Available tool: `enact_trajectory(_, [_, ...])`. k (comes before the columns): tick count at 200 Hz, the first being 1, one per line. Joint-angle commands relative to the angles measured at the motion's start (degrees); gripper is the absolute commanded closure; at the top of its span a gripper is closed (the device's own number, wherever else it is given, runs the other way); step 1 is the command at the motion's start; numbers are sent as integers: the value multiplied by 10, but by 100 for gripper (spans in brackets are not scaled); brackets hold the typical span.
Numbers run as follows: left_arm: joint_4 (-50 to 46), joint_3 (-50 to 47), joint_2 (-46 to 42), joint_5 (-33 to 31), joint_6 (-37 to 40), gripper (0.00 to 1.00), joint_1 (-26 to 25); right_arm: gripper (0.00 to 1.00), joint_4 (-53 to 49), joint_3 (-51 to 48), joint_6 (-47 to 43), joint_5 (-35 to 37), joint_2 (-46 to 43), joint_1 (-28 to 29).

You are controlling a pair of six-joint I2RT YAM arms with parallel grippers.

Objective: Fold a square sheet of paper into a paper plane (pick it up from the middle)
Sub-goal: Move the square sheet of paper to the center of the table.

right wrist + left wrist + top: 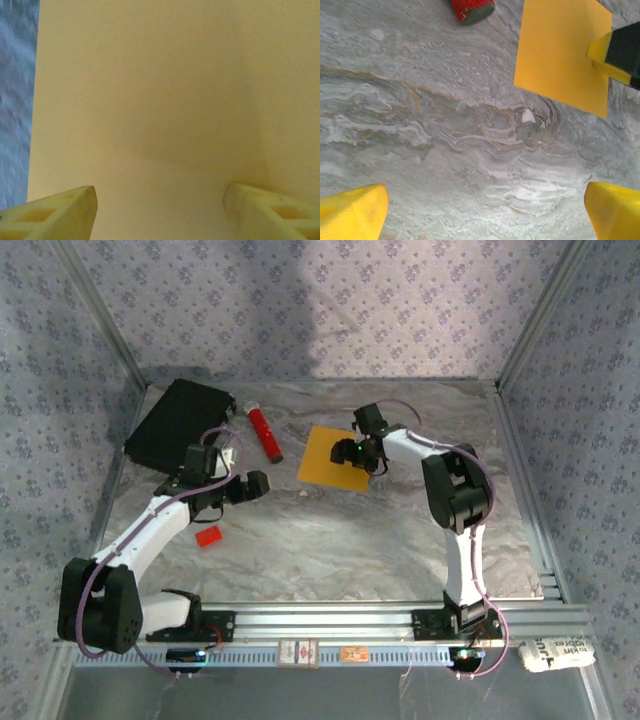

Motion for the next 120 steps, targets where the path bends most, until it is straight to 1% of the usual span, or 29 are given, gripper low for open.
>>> enact_trajectory(1, [-29,21,-3,16,11,0,-11,29,-72,-83,-46,-24,-12,32])
enact_trajectory(21, [-38,22,0,18,17,0,-19,29,-58,-125,-58,-27,-41,59])
enact_trajectory(23, [-39,22,1,17,17,0,-19,29,-58,-141,-58,-25,-44,63])
enact_trajectory(50, [-43,22,5,18,15,0,-26,29,-41,-183,-41,-24,-71,102])
enact_trajectory(74, [-45,21,5,16,10,0,-33,28,-36,-189,-23,-12,-86,141])
enact_trajectory(97, [-49,21,6,12,8,0,-37,29,-50,-182,11,7,-90,160])
enact_trajectory(120, [-42,16,5,13,3,0,-40,29,-18,-193,53,8,-99,177])
